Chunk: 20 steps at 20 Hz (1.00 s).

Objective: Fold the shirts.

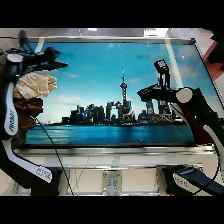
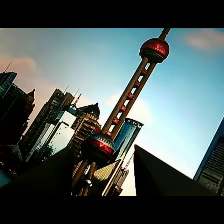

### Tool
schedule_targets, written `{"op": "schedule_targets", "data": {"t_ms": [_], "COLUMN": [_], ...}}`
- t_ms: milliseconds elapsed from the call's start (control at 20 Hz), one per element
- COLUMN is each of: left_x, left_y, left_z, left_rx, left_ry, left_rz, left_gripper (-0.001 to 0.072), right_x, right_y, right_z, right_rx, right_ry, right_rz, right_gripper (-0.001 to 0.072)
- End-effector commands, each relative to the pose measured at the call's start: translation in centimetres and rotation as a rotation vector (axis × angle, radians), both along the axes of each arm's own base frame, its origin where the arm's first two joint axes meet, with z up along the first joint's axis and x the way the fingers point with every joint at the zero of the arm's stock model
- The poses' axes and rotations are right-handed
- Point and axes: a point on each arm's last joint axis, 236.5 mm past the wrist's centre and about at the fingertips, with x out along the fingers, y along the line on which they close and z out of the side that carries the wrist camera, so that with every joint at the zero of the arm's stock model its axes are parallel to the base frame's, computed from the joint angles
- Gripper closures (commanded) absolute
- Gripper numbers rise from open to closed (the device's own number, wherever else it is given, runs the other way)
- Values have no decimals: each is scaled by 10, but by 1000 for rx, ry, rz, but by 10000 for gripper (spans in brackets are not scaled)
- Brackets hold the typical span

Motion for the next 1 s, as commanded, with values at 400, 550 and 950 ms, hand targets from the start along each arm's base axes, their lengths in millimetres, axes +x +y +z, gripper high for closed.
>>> {"op": "schedule_targets", "data": {"t_ms": [400, 550, 950], "left_x": [-31, -30, -45], "left_y": [158, 163, 218], "left_z": [-14, -45, -141], "left_rx": [183, 657, 523], "left_ry": [23, 70, 390], "left_rz": [163, 30, 384], "left_gripper": [319, 189, 190], "right_x": [1, 1, 2], "right_y": [-3, -3, -3], "right_z": [-1, -1, 0], "right_rx": [-20, -19, 14], "right_ry": [-8, -8, 13], "right_rz": [1, 0, -36], "right_gripper": [285, 285, 285]}}
